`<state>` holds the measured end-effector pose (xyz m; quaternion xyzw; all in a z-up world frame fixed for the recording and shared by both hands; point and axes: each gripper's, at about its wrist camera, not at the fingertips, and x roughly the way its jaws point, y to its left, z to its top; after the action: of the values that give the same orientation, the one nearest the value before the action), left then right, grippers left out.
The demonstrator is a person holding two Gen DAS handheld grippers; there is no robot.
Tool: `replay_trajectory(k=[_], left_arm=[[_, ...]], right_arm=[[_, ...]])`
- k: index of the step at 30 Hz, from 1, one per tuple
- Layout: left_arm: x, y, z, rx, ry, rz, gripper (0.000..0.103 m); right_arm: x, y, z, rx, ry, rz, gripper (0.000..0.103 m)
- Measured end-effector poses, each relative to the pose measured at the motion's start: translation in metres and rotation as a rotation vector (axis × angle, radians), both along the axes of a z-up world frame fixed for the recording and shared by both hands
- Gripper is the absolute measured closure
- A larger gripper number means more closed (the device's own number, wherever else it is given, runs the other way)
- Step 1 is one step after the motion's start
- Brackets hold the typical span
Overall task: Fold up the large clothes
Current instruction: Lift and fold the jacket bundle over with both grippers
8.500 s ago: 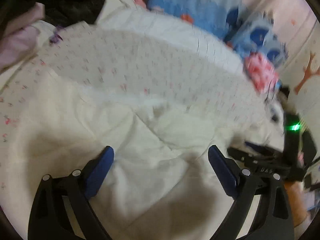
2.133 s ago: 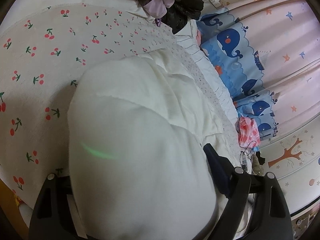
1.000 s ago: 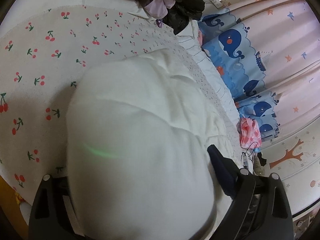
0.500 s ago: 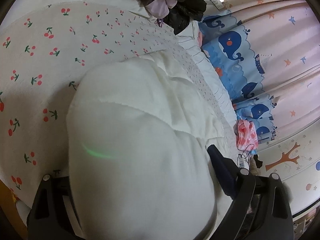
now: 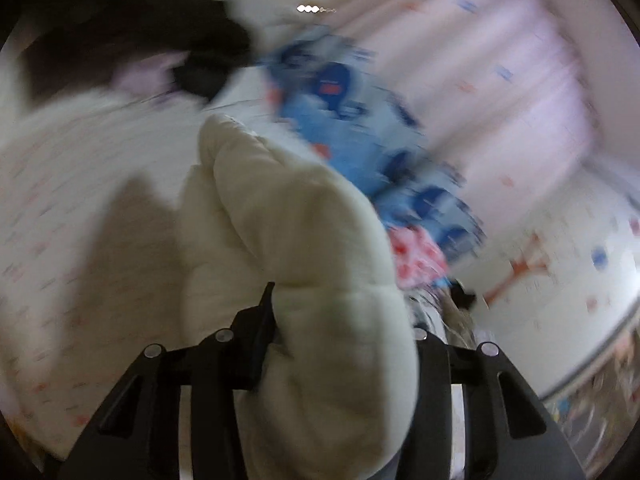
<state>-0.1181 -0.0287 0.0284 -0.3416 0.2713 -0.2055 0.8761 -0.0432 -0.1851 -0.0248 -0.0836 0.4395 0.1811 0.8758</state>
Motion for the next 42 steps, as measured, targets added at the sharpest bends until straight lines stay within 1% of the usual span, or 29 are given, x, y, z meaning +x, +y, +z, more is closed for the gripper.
replay_trajectory(k=[1, 2, 3, 4, 5, 7, 9, 10, 11, 13, 14, 16, 17, 19, 21, 23, 25, 27, 28, 29, 31, 34, 36, 37, 38, 39, 40, 41, 42], left_arm=[[0.001, -0.028, 0.017, 0.037, -0.046, -0.046, 0.062], [0.001, -0.043, 0.025, 0.058, -0.07, -0.072, 0.062], [0.002, -0.069, 0.035, 0.091, -0.104, -0.119, 0.063], [0.002, -0.084, 0.038, 0.112, -0.115, -0.144, 0.063], [0.003, -0.104, 0.038, 0.137, -0.124, -0.176, 0.063], [0.006, -0.148, 0.027, 0.163, -0.116, -0.258, 0.063], [0.008, -0.191, 0.005, 0.183, -0.085, -0.332, 0.063], [0.009, -0.221, -0.012, 0.206, -0.063, -0.384, 0.063], [0.007, -0.242, -0.026, 0.229, -0.045, -0.42, 0.063], [-0.002, -0.29, -0.06, 0.321, -0.02, -0.508, 0.063], [-0.008, -0.306, -0.068, 0.375, -0.036, -0.532, 0.063], [-0.023, -0.326, -0.078, 0.473, -0.074, -0.554, 0.063], [-0.027, -0.328, -0.079, 0.494, -0.086, -0.56, 0.063], [-0.029, -0.326, -0.079, 0.512, -0.097, -0.573, 0.063], [-0.031, -0.325, -0.073, 0.54, -0.107, -0.592, 0.063], [-0.039, -0.316, -0.068, 0.579, -0.119, -0.627, 0.059], [-0.05, -0.306, -0.06, 0.588, -0.116, -0.677, 0.051], [-0.06, -0.291, -0.047, 0.578, -0.105, -0.713, 0.046], [-0.066, -0.276, -0.036, 0.553, -0.106, -0.731, 0.041], [-0.071, -0.261, -0.026, 0.532, -0.12, -0.724, 0.038], [-0.077, -0.217, -0.003, 0.49, -0.172, -0.649, 0.026], [-0.066, -0.181, 0.012, 0.516, -0.17, -0.61, 0.022], [-0.055, -0.153, 0.013, 0.571, -0.169, -0.468, 0.022], [-0.044, -0.145, 0.01, 0.588, -0.15, -0.419, 0.022], [-0.026, -0.136, -0.002, 0.62, -0.119, -0.347, 0.022], [-0.008, -0.131, -0.02, 0.634, -0.072, -0.322, 0.022], [0.006, -0.129, -0.039, 0.62, -0.017, -0.335, 0.022], [0.019, -0.13, -0.061, 0.554, 0.04, -0.377, 0.022], [0.022, -0.135, -0.074, 0.494, 0.043, -0.378, 0.021]], right_arm=[[0.001, -0.014, 0.007, 0.059, 0.041, 0.004, 0.007], [-0.003, -0.028, 0.013, 0.109, 0.059, 0.0, 0.008], [-0.01, -0.049, 0.024, 0.185, 0.052, -0.017, 0.008], [-0.023, -0.087, 0.037, 0.331, 0.03, -0.044, 0.008], [-0.03, -0.117, 0.042, 0.449, 0.04, -0.066, 0.007], [-0.043, -0.196, 0.042, 0.74, 0.078, -0.136, 0.007], [-0.05, -0.262, 0.035, 0.98, 0.095, -0.176, 0.007], [-0.051, -0.284, 0.032, 1.053, 0.101, -0.192, 0.007], [-0.052, -0.316, 0.027, 1.158, 0.109, -0.223, 0.007], [-0.048, -0.343, 0.028, 1.225, 0.121, -0.21, 0.007], [-0.044, -0.347, 0.03, 1.211, 0.13, -0.203, 0.007], [-0.028, -0.345, 0.036, 1.124, 0.164, -0.192, 0.007], [-0.019, -0.34, 0.037, 1.098, 0.193, -0.164, 0.007], [0.005, -0.317, 0.04, 1.02, 0.262, -0.103, 0.007], [0.018, -0.295, 0.043, 0.935, 0.287, -0.086, 0.007], [0.032, -0.27, 0.039, 0.828, 0.323, -0.084, 0.007], [0.039, -0.252, 0.029, 0.718, 0.359, -0.1, 0.007], [0.038, -0.242, 0.02, 0.675, 0.373, -0.095, 0.007], [0.036, -0.239, 0.018, 0.658, 0.366, -0.095, 0.007], [0.036, -0.238, 0.017, 0.655, 0.358, -0.094, 0.007], [0.036, -0.239, 0.016, 0.637, 0.331, -0.11, 0.007], [0.041, -0.238, 0.015, 0.632, 0.326, -0.118, 0.007], [0.037, -0.245, 0.022, 0.598, 0.281, -0.142, 0.007], [0.037, -0.251, 0.032, 0.597, 0.228, -0.169, 0.007], [0.029, -0.261, 0.041, 0.621, 0.194, -0.185, 0.007], [0.028, -0.272, 0.056, 0.631, 0.132, -0.236, 0.007], [0.024, -0.28, 0.074, 0.606, 0.045, -0.289, 0.007], [0.021, -0.283, 0.089, 0.615, -0.012, -0.277, 0.007], [0.016, -0.282, 0.101, 0.64, -0.046, -0.239, 0.007]])
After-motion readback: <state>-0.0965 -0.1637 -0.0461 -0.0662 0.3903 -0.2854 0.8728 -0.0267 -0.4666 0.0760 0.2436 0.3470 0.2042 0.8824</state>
